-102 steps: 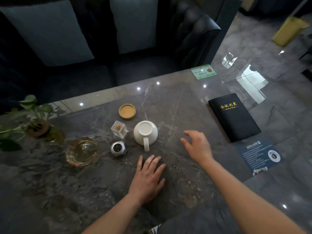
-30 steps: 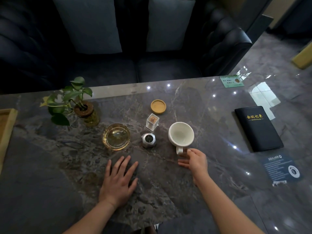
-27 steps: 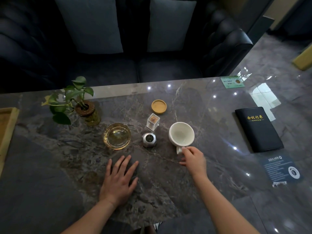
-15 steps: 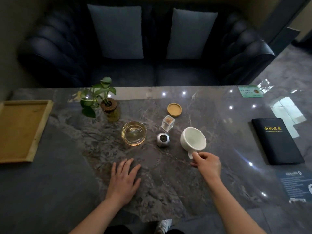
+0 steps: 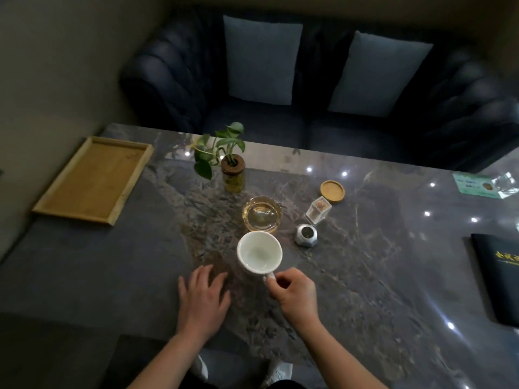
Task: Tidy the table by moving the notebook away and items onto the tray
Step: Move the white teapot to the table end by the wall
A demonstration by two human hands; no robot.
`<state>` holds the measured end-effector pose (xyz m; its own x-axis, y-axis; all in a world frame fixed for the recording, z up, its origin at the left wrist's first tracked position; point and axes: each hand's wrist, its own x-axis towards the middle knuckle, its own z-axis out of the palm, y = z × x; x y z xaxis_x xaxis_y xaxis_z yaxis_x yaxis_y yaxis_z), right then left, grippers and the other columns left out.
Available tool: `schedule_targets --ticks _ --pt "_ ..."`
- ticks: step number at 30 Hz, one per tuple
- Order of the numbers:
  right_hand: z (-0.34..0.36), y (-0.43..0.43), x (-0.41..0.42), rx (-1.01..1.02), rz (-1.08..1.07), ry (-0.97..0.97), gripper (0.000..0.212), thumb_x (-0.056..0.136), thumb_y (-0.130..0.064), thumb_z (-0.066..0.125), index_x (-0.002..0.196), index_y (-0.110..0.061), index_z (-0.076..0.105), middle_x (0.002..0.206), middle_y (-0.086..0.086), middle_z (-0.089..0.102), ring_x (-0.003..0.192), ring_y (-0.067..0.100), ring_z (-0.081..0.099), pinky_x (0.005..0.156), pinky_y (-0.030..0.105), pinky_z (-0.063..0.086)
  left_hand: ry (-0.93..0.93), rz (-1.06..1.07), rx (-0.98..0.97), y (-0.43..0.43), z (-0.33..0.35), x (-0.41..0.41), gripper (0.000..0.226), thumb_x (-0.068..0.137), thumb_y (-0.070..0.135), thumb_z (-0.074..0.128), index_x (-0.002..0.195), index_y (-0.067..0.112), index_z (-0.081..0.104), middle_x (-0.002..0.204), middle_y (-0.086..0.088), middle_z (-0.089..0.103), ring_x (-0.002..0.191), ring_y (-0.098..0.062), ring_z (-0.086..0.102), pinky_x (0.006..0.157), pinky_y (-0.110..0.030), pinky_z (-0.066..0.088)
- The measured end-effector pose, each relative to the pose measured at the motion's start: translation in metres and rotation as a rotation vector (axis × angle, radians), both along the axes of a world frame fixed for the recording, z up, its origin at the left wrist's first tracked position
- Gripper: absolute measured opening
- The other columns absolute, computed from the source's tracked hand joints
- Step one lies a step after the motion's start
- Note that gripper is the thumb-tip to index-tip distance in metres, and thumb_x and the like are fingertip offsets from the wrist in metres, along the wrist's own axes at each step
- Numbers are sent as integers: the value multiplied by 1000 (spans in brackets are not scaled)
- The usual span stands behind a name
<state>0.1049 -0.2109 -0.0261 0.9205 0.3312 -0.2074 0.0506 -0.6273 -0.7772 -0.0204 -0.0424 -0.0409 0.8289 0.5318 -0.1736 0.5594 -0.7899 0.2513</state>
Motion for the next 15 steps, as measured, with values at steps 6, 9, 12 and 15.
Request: schedule_targets --ticks 6,9,12,15 --pt "-9 37 -15 -1 87 -30 26 79 -33 76 63 -15 67 67 -2 63 63 12 58 59 32 46 -41 7 -124 12 -6 -22 41 87 38 63 127 27 62 148 -7 47 141 -26 37 116 -54 22" --pt "-11 53 -21 1 109 -36 28 81 -35 74 63 -15 66 68 -1 62 63 12 58 60 35 47 -86 69 -203 15 -6 -19 38 90 39 58 127 28 61 146 -1 48 140 -22 36 117 -51 19" --pt "-13 65 -25 -3 167 -40 27 82 -36 72 65 -17 66 69 -4 60 65 11 57 60 31 47 -156 163 -255 15 -1 -11 29 88 34 64 114 21 67 125 -4 61 121 -28 53 109 -54 33" --pt "-14 71 -24 -1 230 -52 23 83 -36 73 67 -20 68 69 -8 58 67 8 56 59 19 43 -193 218 -305 14 5 -8 23 85 29 65 106 20 67 108 -3 64 105 -28 58 98 -52 42"
